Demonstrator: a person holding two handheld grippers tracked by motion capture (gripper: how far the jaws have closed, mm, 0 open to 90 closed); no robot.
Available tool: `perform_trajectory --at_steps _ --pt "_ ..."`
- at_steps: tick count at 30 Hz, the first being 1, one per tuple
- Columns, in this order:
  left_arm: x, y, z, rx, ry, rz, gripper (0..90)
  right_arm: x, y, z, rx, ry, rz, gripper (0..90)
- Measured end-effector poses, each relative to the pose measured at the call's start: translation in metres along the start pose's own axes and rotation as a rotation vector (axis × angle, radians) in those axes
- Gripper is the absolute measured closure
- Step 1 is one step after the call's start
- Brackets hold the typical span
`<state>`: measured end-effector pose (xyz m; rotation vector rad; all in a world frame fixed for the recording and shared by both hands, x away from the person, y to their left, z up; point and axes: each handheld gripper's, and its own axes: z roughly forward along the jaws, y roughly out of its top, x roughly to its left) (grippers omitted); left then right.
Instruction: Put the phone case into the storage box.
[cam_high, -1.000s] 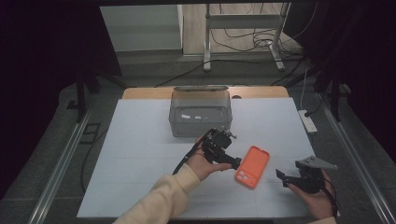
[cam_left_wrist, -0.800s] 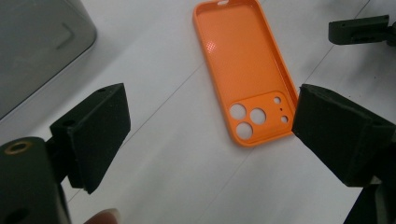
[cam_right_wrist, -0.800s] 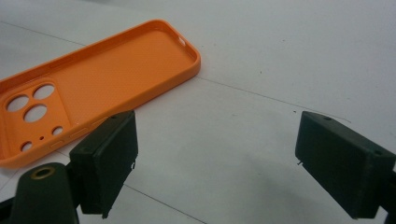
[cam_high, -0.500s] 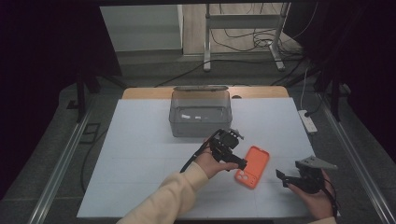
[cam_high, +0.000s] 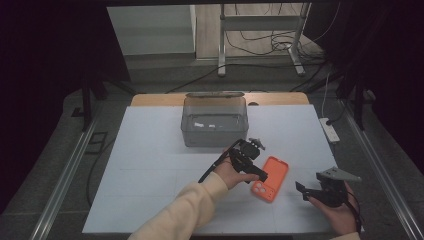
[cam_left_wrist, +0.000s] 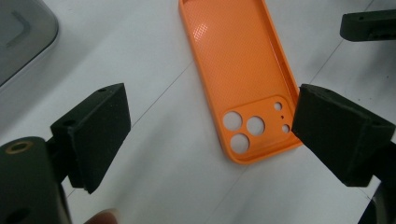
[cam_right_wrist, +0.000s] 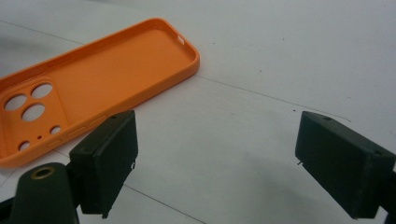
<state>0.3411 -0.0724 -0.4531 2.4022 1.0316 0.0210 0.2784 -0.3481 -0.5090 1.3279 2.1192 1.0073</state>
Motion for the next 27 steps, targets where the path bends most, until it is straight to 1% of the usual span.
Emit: perform_trajectory --at_steps 4,7,18,22,27 --pt "-0.001 0.001 0.002 0.004 0.01 0.006 12.6 0.0 0.0 0.0 0.0 0.001 0.0 13.3" --pt "-0.003 0.003 0.003 0.007 0.011 0.015 13.1 0.0 0.0 0.0 0.0 0.0 0.0 13.3" --pt "-0.006 0.006 0.01 0.018 0.012 0.019 13.7 -0.001 0.0 0.0 -0.001 -0.002 0.001 13.3" --pt "-0.006 0.006 0.011 0.03 0.014 0.028 13.8 -0.001 0.0 0.0 -0.001 -0.003 0.002 13.3" --pt "-0.006 0.006 0.014 0.03 0.013 0.021 14.0 0.0 -0.001 0.0 0.003 0.0 0.004 13.3"
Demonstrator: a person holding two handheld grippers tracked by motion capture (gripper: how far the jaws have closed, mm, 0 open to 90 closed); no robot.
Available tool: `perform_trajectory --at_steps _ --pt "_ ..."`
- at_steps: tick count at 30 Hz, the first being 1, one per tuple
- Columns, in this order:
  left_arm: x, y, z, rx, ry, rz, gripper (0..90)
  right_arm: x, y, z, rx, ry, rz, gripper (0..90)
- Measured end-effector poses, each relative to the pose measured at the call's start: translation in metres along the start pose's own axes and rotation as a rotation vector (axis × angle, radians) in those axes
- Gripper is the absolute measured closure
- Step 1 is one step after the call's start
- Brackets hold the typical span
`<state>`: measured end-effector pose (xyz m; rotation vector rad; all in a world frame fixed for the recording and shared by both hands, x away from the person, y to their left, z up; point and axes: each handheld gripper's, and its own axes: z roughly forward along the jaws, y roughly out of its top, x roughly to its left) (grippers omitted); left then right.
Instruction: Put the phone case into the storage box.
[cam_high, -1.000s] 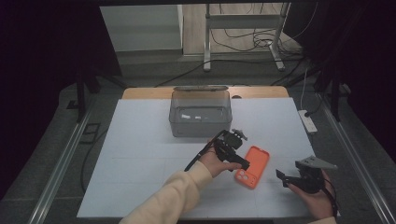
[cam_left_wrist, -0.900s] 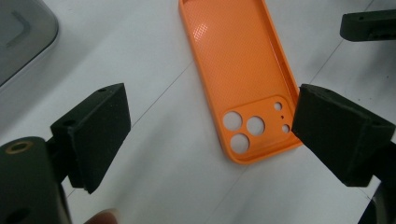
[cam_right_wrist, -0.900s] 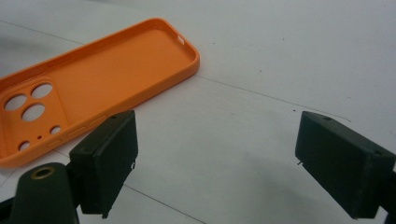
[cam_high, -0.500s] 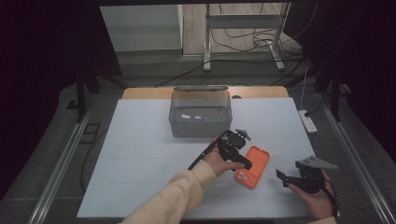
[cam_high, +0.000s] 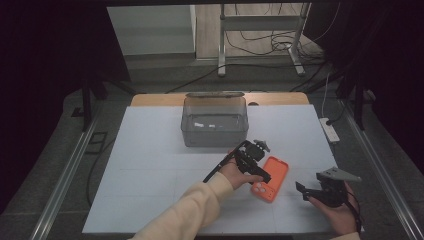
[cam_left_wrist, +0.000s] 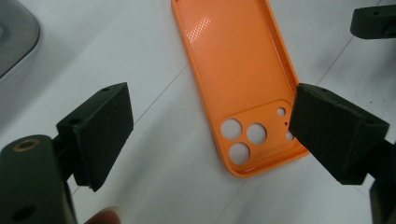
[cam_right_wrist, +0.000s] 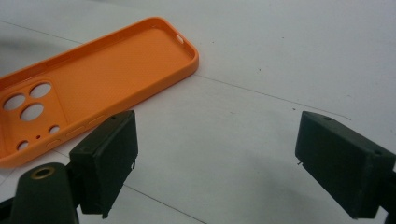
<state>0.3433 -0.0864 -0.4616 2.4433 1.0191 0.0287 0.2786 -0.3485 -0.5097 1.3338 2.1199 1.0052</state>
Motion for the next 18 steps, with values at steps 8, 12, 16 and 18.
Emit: perform_trajectory --at_steps 8,12,16,18 --pt "0.0016 -0.0013 0.0047 0.013 0.001 0.002 14.8 0.0 -0.0001 0.0003 0.0 0.004 0.0 13.3" --pt "0.0013 -0.0017 0.0069 0.013 -0.001 -0.002 14.9 0.0001 0.0 0.0004 0.0 0.002 -0.001 13.3" --pt "0.0015 -0.0021 0.0087 0.014 0.0 -0.001 15.0 0.0003 0.0004 0.0001 -0.004 0.004 -0.002 13.3" --pt "0.0015 -0.0027 0.01 0.012 -0.002 -0.006 15.0 0.0005 0.0005 0.0002 -0.006 0.006 -0.004 13.3"
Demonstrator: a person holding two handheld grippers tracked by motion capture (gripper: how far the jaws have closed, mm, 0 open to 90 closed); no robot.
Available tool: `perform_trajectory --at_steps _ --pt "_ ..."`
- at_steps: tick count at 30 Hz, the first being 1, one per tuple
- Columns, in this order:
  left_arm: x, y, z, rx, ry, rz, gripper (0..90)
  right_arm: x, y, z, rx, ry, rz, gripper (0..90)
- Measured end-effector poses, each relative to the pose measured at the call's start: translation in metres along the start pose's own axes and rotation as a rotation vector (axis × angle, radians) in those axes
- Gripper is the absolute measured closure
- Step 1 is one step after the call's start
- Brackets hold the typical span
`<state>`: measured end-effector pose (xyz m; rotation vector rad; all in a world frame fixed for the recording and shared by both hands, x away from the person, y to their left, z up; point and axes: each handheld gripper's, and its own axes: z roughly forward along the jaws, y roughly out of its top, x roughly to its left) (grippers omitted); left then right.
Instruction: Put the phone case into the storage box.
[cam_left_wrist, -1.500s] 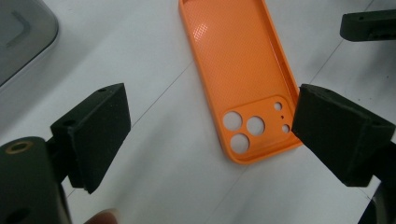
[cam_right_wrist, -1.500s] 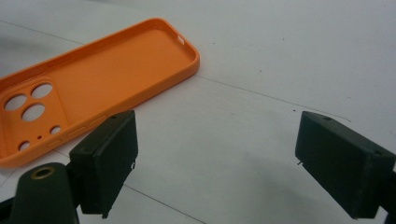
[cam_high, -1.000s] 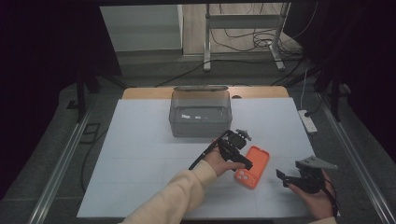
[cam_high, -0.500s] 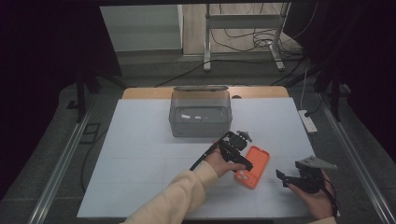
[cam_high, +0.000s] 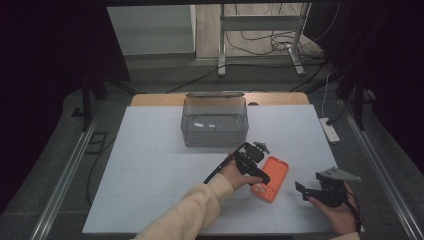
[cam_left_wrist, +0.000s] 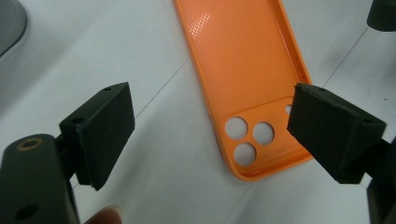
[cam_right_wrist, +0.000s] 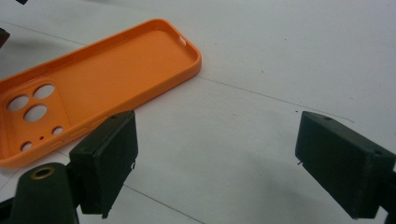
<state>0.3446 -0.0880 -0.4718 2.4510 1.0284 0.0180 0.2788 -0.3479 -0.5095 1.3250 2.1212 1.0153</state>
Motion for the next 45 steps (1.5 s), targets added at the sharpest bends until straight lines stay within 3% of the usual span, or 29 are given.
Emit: perform_trajectory --at_steps 19,45 --pt "-0.002 -0.001 0.01 0.006 0.03 0.014 18.8 0.0 0.0 0.0 0.001 -0.003 -0.002 13.3" --pt "-0.004 -0.002 0.022 0.034 0.044 0.035 37.6 0.0 0.0 0.001 0.005 -0.004 -0.002 13.3"
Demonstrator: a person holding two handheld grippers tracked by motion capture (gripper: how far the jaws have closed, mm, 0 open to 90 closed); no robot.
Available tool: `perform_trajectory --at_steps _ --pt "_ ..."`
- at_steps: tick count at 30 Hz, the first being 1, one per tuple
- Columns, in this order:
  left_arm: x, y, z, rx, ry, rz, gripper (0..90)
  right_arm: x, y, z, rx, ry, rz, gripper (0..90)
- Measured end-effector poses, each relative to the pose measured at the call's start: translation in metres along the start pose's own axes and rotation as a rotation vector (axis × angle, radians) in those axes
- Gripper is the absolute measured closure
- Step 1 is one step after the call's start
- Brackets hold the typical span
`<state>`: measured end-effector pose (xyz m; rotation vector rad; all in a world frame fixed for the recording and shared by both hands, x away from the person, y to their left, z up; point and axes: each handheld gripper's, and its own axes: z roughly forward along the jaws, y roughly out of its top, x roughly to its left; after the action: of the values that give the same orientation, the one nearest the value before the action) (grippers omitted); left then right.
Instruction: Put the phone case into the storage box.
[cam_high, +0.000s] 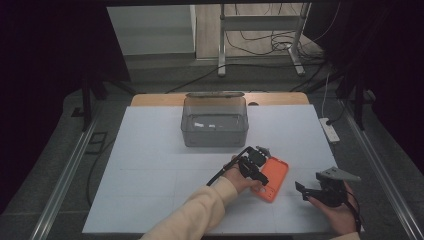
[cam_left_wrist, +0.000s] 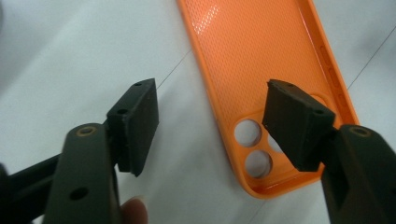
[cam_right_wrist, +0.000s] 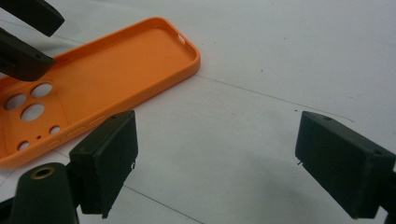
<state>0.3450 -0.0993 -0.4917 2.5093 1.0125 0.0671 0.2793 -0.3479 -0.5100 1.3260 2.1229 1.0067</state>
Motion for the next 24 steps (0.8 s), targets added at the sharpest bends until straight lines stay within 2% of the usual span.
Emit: perform_trajectory --at_steps 4,10,24 --pt "0.0005 0.0002 0.0011 0.006 0.002 -0.009 44.4 -0.0005 0.0 -0.0002 0.0 -0.001 0.002 13.4" --pt "0.0012 -0.0004 0.0022 0.007 0.006 -0.017 47.1 -0.0004 0.0 -0.0001 0.001 -0.001 0.001 13.4" --pt "0.0001 0.0002 0.0071 0.024 -0.016 -0.005 58.3 -0.0005 -0.0002 0.0002 0.002 -0.001 0.001 13.4"
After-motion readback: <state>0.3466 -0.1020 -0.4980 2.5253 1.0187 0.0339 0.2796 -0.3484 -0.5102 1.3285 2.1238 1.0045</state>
